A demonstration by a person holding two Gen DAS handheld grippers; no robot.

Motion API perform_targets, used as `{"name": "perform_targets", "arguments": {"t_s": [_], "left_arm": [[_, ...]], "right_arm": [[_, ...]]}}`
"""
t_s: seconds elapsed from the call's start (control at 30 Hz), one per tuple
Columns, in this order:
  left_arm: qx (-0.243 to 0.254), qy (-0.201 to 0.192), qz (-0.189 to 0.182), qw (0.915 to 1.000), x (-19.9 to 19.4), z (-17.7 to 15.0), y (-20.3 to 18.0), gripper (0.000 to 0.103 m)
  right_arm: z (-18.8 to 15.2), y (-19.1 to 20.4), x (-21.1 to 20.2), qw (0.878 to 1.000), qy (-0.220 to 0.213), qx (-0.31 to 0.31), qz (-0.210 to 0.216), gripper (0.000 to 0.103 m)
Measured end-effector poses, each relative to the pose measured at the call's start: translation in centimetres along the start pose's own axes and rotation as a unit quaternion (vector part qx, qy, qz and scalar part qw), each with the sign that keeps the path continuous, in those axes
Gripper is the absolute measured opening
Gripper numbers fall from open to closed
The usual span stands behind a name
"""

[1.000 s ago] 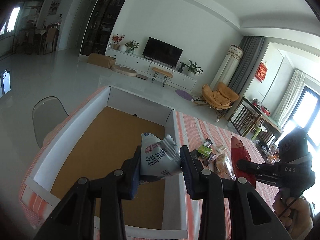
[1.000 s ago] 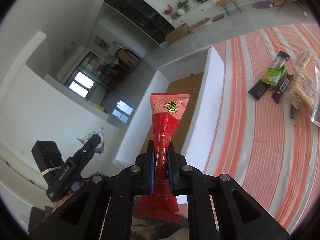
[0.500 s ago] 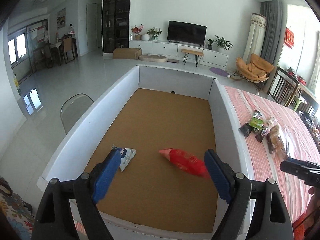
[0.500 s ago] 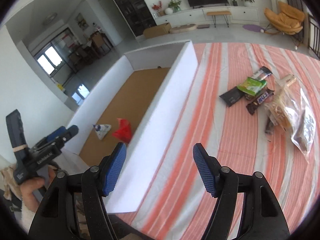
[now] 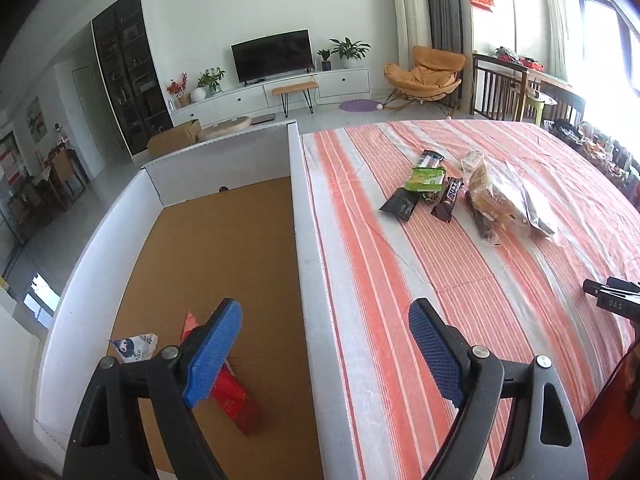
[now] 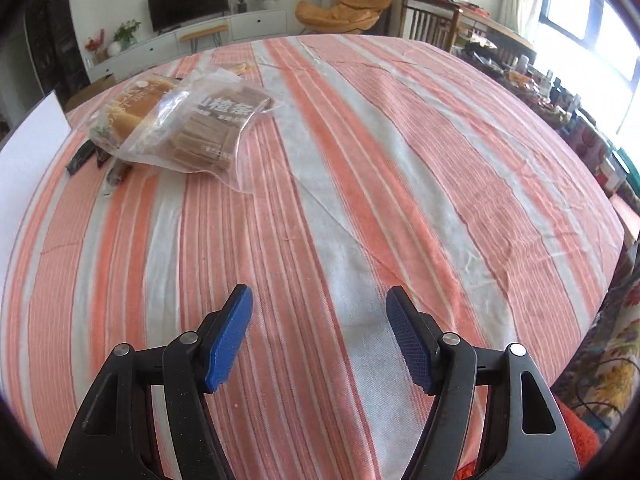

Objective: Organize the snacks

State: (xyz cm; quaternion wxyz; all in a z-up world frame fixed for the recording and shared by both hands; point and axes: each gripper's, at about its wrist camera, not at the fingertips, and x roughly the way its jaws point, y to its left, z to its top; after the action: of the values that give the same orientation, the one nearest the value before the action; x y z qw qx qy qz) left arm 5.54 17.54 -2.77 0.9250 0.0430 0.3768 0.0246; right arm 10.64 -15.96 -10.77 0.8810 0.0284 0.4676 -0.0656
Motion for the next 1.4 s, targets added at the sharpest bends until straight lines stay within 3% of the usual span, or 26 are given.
{"name": "perform_targets", "arguments": {"t_s": [0.13, 0.23, 0.33, 0.4, 0.5, 0.6, 0.7, 0.8, 0.93, 1.03, 1.13, 1.4], "left_arm": [[-0.03, 0.022, -0.015, 0.9992, 0.4, -0.4, 0.6, 0.086], [-0.045, 0.011, 0.003, 0.9989, 0.0, -0.2, 0.8, 0.086], [-0.066, -0.045, 0.046, 0.9957, -2.4, 0.2, 0.5, 0.086], [-0.068, -0.094, 0.055, 0.9918, -4.5, 0.8, -0.5, 0.087], [-0.056, -0.14, 0.031, 0.988, -6.9, 1.6, -2.9, 0.1], [-0.029, -0.156, -0.009, 0.9873, -8.4, 2.4, -5.9, 0.103], [-0.01, -0.13, -0.071, 0.9889, -8.0, 3.1, -9.0, 0.103], [-0.011, -0.071, -0.132, 0.9886, -5.4, 3.0, -11.7, 0.103], [-0.008, 0.018, -0.161, 0.9868, 0.2, 1.3, -15.1, 0.103], [-0.005, 0.066, -0.141, 0.9878, 4.5, -0.3, -16.0, 0.103], [0.008, 0.088, -0.108, 0.9902, 7.2, -1.5, -16.3, 0.103], [0.012, 0.119, -0.087, 0.989, 9.6, -3.9, -15.6, 0.103]], "right_arm": [[0.0, -0.3, 0.1, 1.0, -0.011, 0.005, -0.01, 0.079], [-0.3, -0.5, 0.1, 1.0, -0.014, 0.017, -0.007, 0.084], [-0.9, -0.5, 0.1, 1.0, -0.015, 0.019, -0.007, 0.086], [-0.9, -0.6, 0.0, 1.0, -0.016, 0.019, -0.007, 0.086], [-0.9, -0.6, 0.0, 1.0, -0.016, 0.019, -0.006, 0.086], [-0.9, -0.6, 0.0, 1.0, -0.016, 0.019, -0.006, 0.086], [-0.9, -0.6, 0.0, 1.0, -0.016, 0.019, -0.006, 0.086], [-0.9, -0.6, 0.0, 1.0, -0.016, 0.019, -0.006, 0.086], [-1.0, -0.7, 0.0, 1.0, -0.015, 0.02, -0.004, 0.087], [-1.1, -0.7, -0.1, 1.0, -0.014, 0.02, -0.003, 0.087], [-1.1, -0.7, -0.1, 1.0, -0.014, 0.02, -0.003, 0.087], [-1.1, -0.7, -0.1, 1.0, -0.014, 0.02, -0.003, 0.087]]}}
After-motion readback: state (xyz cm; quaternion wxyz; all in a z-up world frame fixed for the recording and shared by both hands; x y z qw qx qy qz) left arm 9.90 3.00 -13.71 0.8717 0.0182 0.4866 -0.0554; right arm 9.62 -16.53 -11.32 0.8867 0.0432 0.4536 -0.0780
